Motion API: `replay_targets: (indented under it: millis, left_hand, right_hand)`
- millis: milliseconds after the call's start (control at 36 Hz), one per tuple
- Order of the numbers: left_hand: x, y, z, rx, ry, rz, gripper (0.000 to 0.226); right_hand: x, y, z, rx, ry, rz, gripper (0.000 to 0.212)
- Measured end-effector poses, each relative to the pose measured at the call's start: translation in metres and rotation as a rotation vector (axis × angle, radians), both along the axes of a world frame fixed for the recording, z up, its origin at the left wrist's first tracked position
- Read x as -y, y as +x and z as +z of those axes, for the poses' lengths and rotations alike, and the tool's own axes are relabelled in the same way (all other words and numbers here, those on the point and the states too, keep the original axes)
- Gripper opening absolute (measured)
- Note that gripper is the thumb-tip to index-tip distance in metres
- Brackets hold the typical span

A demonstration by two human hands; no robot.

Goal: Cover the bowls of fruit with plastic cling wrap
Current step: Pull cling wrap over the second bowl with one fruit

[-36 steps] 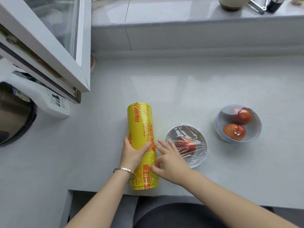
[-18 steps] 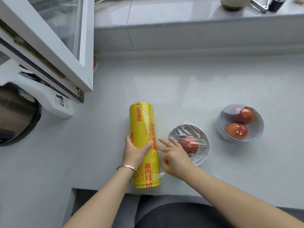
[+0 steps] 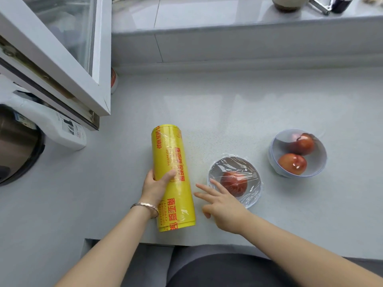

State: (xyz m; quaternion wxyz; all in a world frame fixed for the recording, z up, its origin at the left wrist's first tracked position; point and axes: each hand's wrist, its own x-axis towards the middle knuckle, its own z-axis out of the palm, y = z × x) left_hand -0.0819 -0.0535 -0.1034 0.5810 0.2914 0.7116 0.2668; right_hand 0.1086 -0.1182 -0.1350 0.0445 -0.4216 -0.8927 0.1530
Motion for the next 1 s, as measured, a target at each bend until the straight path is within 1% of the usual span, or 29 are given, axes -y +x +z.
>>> replay_targets:
  millis: [28,56,111,167,222,278,333,361,417,472,528,639,722,778,833,861,889,944,1000]
  left_hand:
    - [-0.004,-0.003,0.003,0.010,0.000,0.008,0.057]
    - [-0.007,-0.007,0.006,0.008,0.003,0.009,0.054]
    - [-0.012,-0.013,0.012,-0.018,0.022,-0.023,0.066]
    - [-0.015,-0.017,0.020,-0.042,0.038,-0.069,0.076]
    - [-0.015,-0.018,0.028,-0.030,0.050,-0.103,0.075]
    - [-0.014,-0.015,0.034,0.009,0.057,-0.104,0.072]
    - [-0.011,-0.007,0.040,0.082,0.053,-0.074,0.077]
    - [-0.010,-0.002,0.043,0.130,0.051,-0.049,0.077]
    - [-0.008,0.009,0.048,0.238,0.042,-0.001,0.080]
    - [-0.007,0.021,0.053,0.344,0.035,-0.014,0.095]
    - [-0.006,0.032,0.057,0.414,0.052,-0.041,0.106]
    - [0.000,0.045,0.061,0.379,0.135,-0.101,0.113]
    - [0.005,0.050,0.064,0.373,0.172,-0.128,0.107]
    - [0.007,0.052,0.066,0.357,0.187,-0.167,0.094]
    - [0.006,0.052,0.070,0.349,0.195,-0.208,0.082]
    - [0.005,0.051,0.070,0.332,0.207,-0.227,0.084]
    - [0.004,0.050,0.071,0.313,0.216,-0.252,0.091]
    - [0.000,0.047,0.075,0.274,0.234,-0.311,0.098]
    - [-0.003,0.043,0.078,0.218,0.242,-0.360,0.091]
  right_hand:
    - [0.001,0.002,0.000,-0.041,-0.028,-0.020,0.013]
    - [0.002,0.004,0.002,-0.099,-0.088,-0.060,0.008]
    - [0.001,0.005,0.009,-0.227,-0.241,-0.144,0.021]
    - [-0.004,0.007,0.023,-0.329,-0.378,-0.232,0.041]
    - [-0.010,0.009,0.045,-0.425,-0.491,-0.338,0.057]
    - [-0.018,0.009,0.070,-0.542,-0.523,-0.468,0.063]
    - [-0.023,0.007,0.091,-0.649,-0.528,-0.561,0.068]
    - [-0.025,0.003,0.099,-0.673,-0.553,-0.574,0.075]
    - [-0.026,-0.007,0.109,-0.662,-0.641,-0.560,0.095]
    - [-0.025,-0.019,0.111,-0.635,-0.704,-0.548,0.106]
    - [-0.026,-0.025,0.108,-0.702,-0.708,-0.629,0.106]
    - [-0.040,-0.021,0.108,-0.901,-0.710,-0.872,0.095]
    - [-0.056,-0.014,0.111,-1.020,-0.766,-0.952,0.074]
    - [-0.069,-0.010,0.111,-1.092,-0.789,-1.013,0.068]
    - [-0.085,-0.007,0.113,-1.136,-0.766,-1.049,0.071]
    - [-0.093,-0.005,0.116,-1.155,-0.752,-1.052,0.075]
    - [-0.102,-0.003,0.118,-1.177,-0.747,-1.049,0.078]
    - [-0.116,0.001,0.124,-1.232,-0.770,-1.052,0.081]
    - [-0.123,0.001,0.126,-1.294,-0.813,-1.068,0.086]
